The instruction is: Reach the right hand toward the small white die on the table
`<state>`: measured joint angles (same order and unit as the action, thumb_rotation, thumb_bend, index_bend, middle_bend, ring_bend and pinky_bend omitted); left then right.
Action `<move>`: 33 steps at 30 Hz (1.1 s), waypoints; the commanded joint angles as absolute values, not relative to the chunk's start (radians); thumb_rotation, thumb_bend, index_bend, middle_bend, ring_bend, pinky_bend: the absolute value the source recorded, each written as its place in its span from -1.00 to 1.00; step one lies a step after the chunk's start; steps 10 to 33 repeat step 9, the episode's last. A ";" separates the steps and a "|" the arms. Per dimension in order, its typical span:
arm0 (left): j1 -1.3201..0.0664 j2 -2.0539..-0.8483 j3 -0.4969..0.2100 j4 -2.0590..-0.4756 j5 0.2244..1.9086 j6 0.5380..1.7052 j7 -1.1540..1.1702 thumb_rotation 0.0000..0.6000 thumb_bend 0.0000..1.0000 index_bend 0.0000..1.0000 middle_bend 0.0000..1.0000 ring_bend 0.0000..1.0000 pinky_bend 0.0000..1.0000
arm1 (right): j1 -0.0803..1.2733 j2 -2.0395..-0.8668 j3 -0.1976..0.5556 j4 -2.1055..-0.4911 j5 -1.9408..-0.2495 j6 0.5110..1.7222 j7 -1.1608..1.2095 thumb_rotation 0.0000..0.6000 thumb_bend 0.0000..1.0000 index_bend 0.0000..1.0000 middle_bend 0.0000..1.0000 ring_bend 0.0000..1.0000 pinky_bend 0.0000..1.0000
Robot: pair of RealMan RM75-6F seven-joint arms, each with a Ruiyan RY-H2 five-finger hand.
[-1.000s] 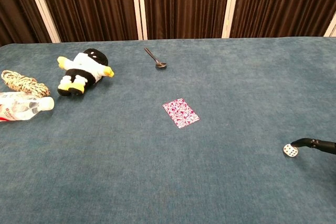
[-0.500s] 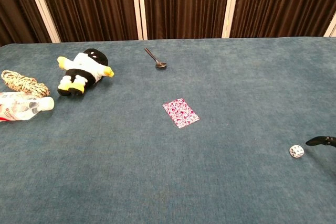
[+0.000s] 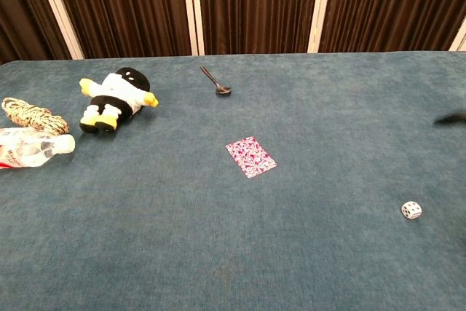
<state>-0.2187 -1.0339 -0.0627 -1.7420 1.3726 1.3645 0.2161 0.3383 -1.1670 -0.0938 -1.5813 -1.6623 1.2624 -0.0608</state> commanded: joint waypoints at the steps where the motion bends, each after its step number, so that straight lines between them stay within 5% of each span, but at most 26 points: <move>1: -0.208 -1.050 -0.048 -1.725 1.392 1.375 0.224 1.00 -1.00 -1.00 -1.00 -1.00 -1.00 | 0.270 -1.116 -0.067 -1.656 -1.708 1.410 -0.073 1.00 -1.00 -1.00 -0.99 -1.00 -1.00; 9: -0.187 -1.043 -0.040 -1.727 1.394 1.392 0.209 1.00 -1.00 -1.00 -1.00 -1.00 -1.00 | 0.184 -1.092 -0.055 -1.715 -1.708 1.535 -0.188 1.00 -1.00 -1.00 -1.00 -1.00 -1.00; 33: -0.187 -1.043 -0.040 -1.727 1.394 1.392 0.209 1.00 -1.00 -1.00 -1.00 -1.00 -1.00 | 0.184 -1.092 -0.055 -1.715 -1.708 1.535 -0.188 1.00 -1.00 -1.00 -1.00 -1.00 -1.00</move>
